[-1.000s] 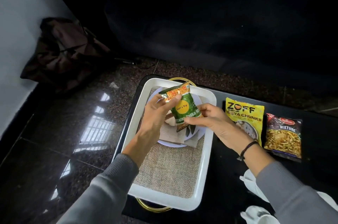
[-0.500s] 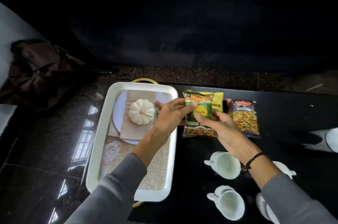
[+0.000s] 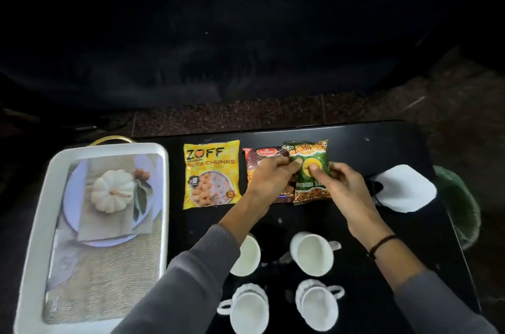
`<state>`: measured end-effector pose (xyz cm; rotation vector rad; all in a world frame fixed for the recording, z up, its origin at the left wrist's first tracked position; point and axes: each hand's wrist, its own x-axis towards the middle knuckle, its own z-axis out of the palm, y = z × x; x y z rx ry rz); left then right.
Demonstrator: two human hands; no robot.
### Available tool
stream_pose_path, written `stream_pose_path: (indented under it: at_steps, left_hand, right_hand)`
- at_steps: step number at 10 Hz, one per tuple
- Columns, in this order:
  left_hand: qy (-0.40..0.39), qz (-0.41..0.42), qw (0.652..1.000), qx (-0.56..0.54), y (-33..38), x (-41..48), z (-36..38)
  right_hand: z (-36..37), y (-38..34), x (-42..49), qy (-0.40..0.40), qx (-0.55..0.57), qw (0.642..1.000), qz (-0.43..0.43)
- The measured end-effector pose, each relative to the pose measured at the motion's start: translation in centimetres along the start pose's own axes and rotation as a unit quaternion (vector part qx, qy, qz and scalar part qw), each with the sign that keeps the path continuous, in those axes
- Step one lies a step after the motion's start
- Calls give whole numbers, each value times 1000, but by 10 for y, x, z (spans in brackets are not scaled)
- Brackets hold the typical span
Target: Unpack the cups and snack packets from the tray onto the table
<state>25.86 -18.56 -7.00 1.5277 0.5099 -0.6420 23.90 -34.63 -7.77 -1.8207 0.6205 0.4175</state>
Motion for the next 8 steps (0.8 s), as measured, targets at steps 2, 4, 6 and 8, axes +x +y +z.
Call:
stream_pose_path:
  at_steps: [2, 4, 6, 8]
  left_hand:
    - [29, -6, 998, 54, -3, 22, 25]
    - [59, 24, 989, 130, 2, 24, 31]
    - [95, 67, 973, 198, 5, 15, 28]
    - [127, 109, 951, 260, 9, -1, 18]
  right_hand:
    - [-10, 9, 14, 16, -134, 990, -26]
    - [-4, 4, 15, 44, -187, 978, -78]
    - [6, -5, -1, 62, -300, 940, -149]
    - [11, -16, -17, 93, -428, 871, -220]
